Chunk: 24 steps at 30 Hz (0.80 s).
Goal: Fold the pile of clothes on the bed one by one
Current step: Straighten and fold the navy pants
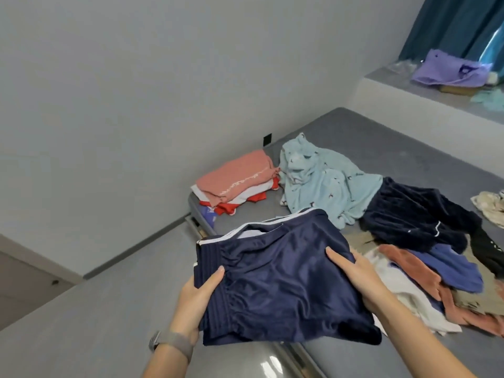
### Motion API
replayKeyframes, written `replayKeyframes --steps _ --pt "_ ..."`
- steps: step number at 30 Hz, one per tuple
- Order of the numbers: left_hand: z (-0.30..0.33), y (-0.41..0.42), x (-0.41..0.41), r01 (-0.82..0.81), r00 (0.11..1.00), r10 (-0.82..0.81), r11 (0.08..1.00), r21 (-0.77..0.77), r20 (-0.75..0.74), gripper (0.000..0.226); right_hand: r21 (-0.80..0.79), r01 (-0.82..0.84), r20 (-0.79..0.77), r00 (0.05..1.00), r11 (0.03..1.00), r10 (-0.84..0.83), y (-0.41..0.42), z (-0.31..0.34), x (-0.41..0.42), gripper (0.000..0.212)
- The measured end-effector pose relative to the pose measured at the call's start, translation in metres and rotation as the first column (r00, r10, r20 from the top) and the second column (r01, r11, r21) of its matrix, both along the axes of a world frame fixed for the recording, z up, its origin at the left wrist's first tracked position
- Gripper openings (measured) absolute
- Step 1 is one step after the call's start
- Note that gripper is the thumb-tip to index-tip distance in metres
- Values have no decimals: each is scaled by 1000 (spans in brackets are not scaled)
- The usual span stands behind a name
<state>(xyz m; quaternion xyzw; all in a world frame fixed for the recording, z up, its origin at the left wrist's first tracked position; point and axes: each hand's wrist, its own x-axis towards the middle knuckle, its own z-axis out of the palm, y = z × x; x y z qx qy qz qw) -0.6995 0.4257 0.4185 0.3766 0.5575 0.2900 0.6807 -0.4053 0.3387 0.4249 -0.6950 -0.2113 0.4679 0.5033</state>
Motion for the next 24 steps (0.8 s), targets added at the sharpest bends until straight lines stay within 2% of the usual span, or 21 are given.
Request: replayKeyframes --steps 2,5,12,16,20,24 --pt "5 17 -8 -28 1000 28 1000 7 4 43 -11 -23 4 1000 1000 23 27 8 -7 24" --pt "7 54 -13 -65 998 65 998 -5 19 37 -38 -43 22 999 998 44 71 12 -10 26" --pt "-9 185 -3 -42 999 42 999 -28 -3 44 -20 -88 59 994 996 89 198 0 1 17" --pt "-19 263 10 -43 999 42 998 -36 -20 37 -38 -95 62 993 995 97 276 -16 13 21" --pt "-29 330 23 -16 1000 15 995 -102 -8 66 -72 -105 97 989 992 112 345 -28 29 26" --pt "-55 386 42 -29 1000 30 987 -157 7 48 -129 -101 207 970 986 126 412 -51 53 19"
